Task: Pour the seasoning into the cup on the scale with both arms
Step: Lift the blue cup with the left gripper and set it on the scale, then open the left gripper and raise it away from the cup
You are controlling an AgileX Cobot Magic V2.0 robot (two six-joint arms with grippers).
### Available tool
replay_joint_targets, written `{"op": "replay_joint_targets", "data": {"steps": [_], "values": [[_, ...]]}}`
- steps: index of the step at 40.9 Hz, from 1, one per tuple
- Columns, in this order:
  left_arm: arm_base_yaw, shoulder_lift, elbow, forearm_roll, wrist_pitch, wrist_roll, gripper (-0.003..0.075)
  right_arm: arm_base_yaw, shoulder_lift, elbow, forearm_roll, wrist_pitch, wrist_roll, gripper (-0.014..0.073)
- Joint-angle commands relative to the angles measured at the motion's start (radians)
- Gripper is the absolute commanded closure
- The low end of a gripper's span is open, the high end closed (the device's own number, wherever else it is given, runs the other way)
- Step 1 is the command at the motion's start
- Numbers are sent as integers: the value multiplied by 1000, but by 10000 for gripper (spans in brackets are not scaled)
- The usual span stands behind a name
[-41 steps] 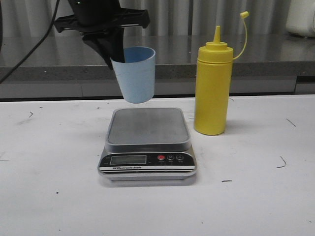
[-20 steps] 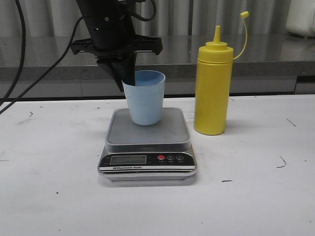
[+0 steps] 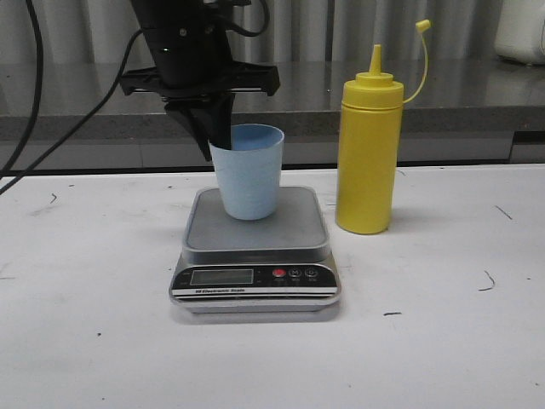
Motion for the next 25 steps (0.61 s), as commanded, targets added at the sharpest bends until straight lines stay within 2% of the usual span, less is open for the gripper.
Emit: {"op": "replay_joint_targets", "data": {"steps": [1, 14, 17, 25], "values": [[-7, -60, -32, -4, -17, -8, 713, 0, 5, -31, -8, -65, -10, 69], [-7, -60, -32, -11, -33, -8, 386, 0, 5, -31, -8, -65, -10, 69], [-7, -60, -32, -11, -33, -8, 342, 0, 5, -31, -8, -65, -10, 69], [-7, -97, -62, -7, -34, 28, 340, 0, 5, -31, -8, -65, -10, 69]]}}
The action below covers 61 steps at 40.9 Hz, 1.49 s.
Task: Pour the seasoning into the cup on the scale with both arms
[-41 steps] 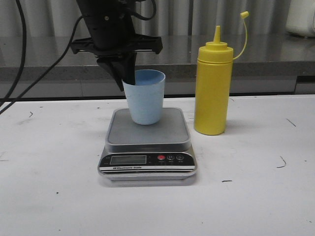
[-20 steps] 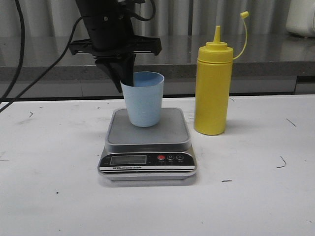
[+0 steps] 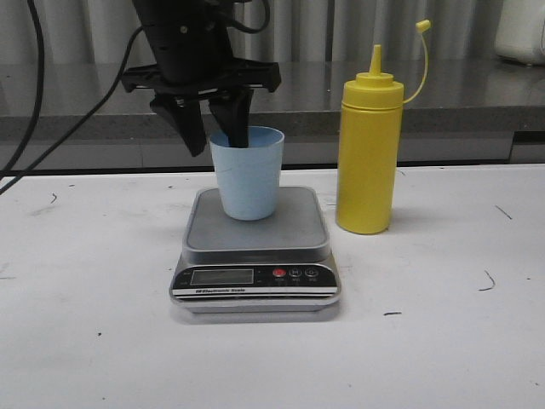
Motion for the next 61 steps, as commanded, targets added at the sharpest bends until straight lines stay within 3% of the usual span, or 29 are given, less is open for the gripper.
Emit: {"op": "replay_joint_targets", "data": {"steps": [1, 10, 23, 45, 61], "values": [[-7, -110, -42, -5, -34, 17, 345, 0, 5, -31, -8, -65, -10, 69], [-7, -283, 17, 50, -42, 33, 356, 0, 5, -31, -8, -65, -10, 69], [-5, -632, 384, 181, -212, 44, 356, 0, 5, -31, -8, -65, -10, 69], [-5, -1181, 874, 175, -222, 44, 356, 0, 5, -31, -8, -65, -10, 69], [-5, -1357, 1038, 138, -260, 44, 356, 0, 5, -31, -8, -65, -10, 69]]}}
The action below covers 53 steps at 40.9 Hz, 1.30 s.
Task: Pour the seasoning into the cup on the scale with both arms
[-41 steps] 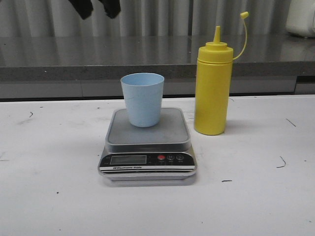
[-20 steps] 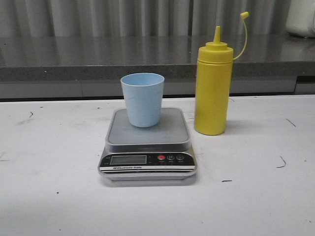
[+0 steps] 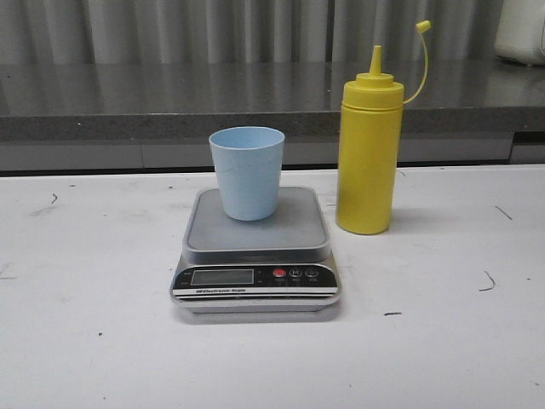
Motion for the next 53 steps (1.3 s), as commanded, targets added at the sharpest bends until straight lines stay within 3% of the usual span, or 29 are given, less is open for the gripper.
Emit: {"op": "replay_joint_targets", "data": {"steps": [1, 29, 37, 40, 53], "values": [[-3, -13, -16, -12, -92, 0, 356, 0, 5, -31, -8, -65, -10, 69], [-3, -13, -16, -12, -92, 0, 356, 0, 5, -31, -8, -129, -12, 73], [-3, -13, -16, -12, -92, 0, 356, 8, 8, -36, 0, -184, -44, -19], [-3, -13, -16, -12, -94, 0, 356, 27, 23, -36, 3, -201, -44, -62], [-3, -13, -16, -12, -96, 0, 356, 205, 209, -114, 51, -246, -44, -60]]}}
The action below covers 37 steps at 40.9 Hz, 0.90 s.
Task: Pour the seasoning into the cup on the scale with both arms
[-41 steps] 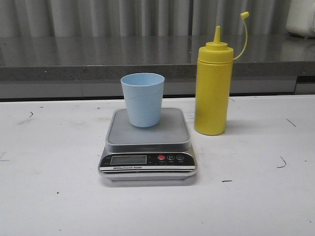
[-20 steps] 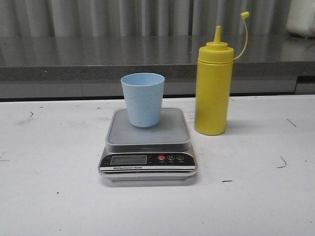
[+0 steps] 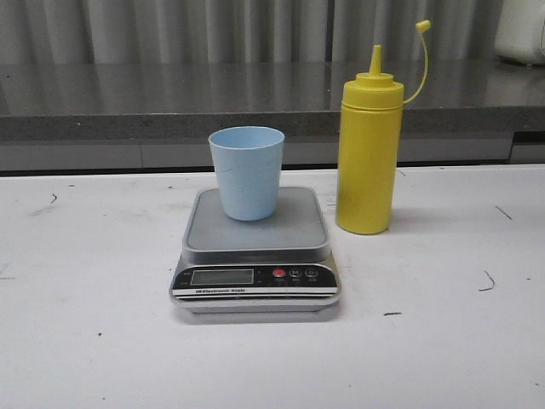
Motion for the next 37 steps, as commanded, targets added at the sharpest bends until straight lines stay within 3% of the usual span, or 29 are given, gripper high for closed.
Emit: {"op": "replay_joint_targets", "data": {"steps": [1, 10, 25, 37], "values": [[-3, -3, -27, -3, -79, -2, 356, 62, 72, -57, 12, -103, -10, -60], [-3, -3, -27, -3, -79, -2, 356, 134, 248, -53, 31, -269, -9, -60], [-3, -3, -27, -3, -79, -2, 356, 192, 471, 150, 40, -945, 12, -60], [-3, -3, -27, -3, -79, -2, 356, 194, 705, 155, 37, -1276, 29, -60]]}}
